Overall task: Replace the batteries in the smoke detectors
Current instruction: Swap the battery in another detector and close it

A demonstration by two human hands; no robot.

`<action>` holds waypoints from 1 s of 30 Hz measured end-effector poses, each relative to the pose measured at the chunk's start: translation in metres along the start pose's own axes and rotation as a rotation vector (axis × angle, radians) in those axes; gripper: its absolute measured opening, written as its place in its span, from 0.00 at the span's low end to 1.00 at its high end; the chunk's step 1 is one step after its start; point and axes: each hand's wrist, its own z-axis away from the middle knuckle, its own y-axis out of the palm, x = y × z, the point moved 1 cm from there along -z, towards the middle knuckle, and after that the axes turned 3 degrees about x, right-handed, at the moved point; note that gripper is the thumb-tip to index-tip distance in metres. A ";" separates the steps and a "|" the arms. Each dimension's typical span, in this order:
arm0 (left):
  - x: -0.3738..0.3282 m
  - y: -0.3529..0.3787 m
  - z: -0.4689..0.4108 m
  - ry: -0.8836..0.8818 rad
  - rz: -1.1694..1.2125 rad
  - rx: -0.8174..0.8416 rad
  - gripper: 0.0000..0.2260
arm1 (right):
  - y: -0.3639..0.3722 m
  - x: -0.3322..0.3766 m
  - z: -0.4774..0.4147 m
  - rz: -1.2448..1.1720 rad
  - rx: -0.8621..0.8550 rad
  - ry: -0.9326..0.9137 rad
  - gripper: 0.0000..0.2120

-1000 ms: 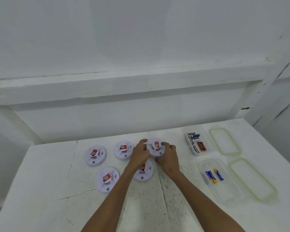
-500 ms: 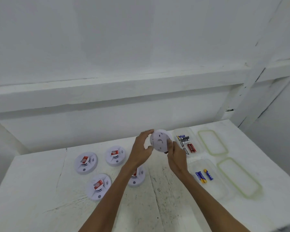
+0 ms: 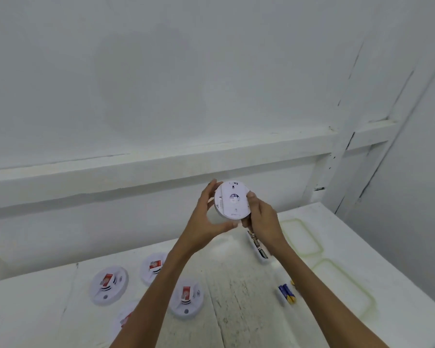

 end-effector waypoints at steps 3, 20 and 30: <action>-0.008 0.001 -0.003 0.019 -0.011 0.034 0.51 | -0.006 0.010 -0.001 0.003 0.049 0.014 0.32; -0.032 0.006 -0.021 0.054 0.188 -0.188 0.42 | -0.005 0.065 -0.001 0.100 -0.050 -0.159 0.30; -0.035 -0.008 -0.026 0.097 0.234 -0.208 0.45 | 0.004 0.077 -0.010 0.081 -0.014 -0.236 0.31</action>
